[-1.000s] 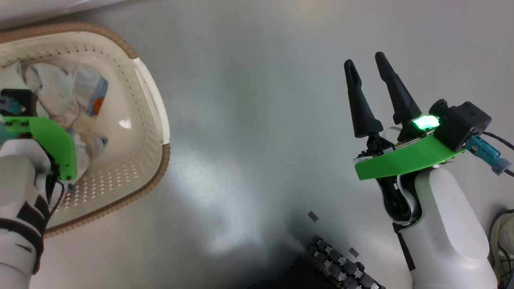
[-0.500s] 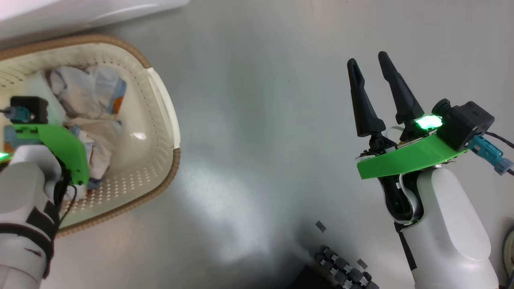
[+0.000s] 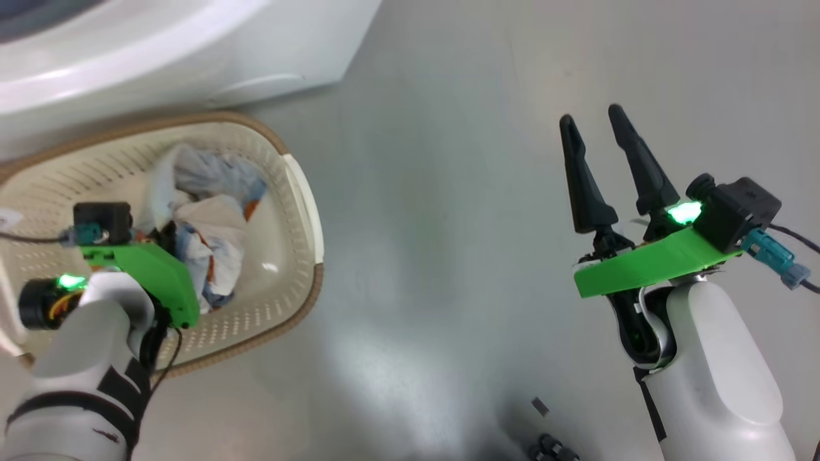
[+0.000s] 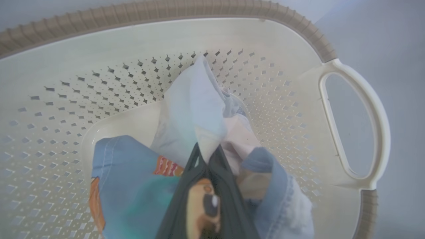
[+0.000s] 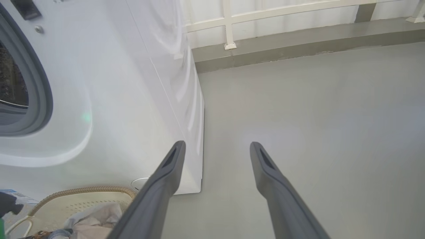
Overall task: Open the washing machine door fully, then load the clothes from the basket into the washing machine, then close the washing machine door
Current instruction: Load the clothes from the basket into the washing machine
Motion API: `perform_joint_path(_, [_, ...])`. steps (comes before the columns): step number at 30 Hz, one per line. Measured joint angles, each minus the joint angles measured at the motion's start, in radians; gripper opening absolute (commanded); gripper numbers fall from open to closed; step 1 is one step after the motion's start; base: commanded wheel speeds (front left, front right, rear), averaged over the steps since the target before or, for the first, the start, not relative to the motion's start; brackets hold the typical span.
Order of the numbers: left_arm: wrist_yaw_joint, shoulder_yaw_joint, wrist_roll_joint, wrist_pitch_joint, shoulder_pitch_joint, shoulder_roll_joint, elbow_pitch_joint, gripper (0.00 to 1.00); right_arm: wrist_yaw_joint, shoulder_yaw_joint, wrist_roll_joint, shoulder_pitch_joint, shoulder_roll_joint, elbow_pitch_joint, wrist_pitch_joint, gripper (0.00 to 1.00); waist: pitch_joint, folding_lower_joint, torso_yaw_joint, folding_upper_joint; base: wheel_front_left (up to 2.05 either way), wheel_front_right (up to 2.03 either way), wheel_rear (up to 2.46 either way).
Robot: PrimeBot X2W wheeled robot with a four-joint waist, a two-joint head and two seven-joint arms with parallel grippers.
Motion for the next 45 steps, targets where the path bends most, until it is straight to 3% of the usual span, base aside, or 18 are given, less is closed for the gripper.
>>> perform_joint_path(14, [-0.004, -0.009, -0.096, -0.045, 0.146, -0.019, -0.186, 0.0, 0.0, -0.019, -0.022, 0.067, -0.017, 0.039, 0.0, 1.0, -0.173, 0.0, 0.069, 0.0, 0.0, 0.0, 0.0])
perform_joint_path(19, [-0.004, 0.035, -0.103, -0.045, 0.225, -0.013, -0.311, 0.0, 0.0, -0.022, -0.022, 0.111, -0.036, 0.056, 0.0, 1.0, -0.246, 0.0, 0.096, -0.0001, 0.0, 0.0, 0.0])
perform_joint_path(34, [0.033, 0.178, -0.006, -0.045, 0.495, -0.019, -0.655, 0.0, 0.0, -0.023, -0.019, 0.226, -0.083, 0.087, 0.0, 1.0, -0.471, 0.0, 0.18, 0.0, 0.0, 0.0, 0.0])
perform_joint_path(45, [0.073, 0.281, 0.057, -0.048, 0.652, -0.032, -0.902, 0.0, 0.0, -0.027, -0.012, 0.273, -0.106, 0.08, 0.0, 1.0, -0.564, 0.0, 0.239, 0.0, 0.0, 0.0, 0.0])
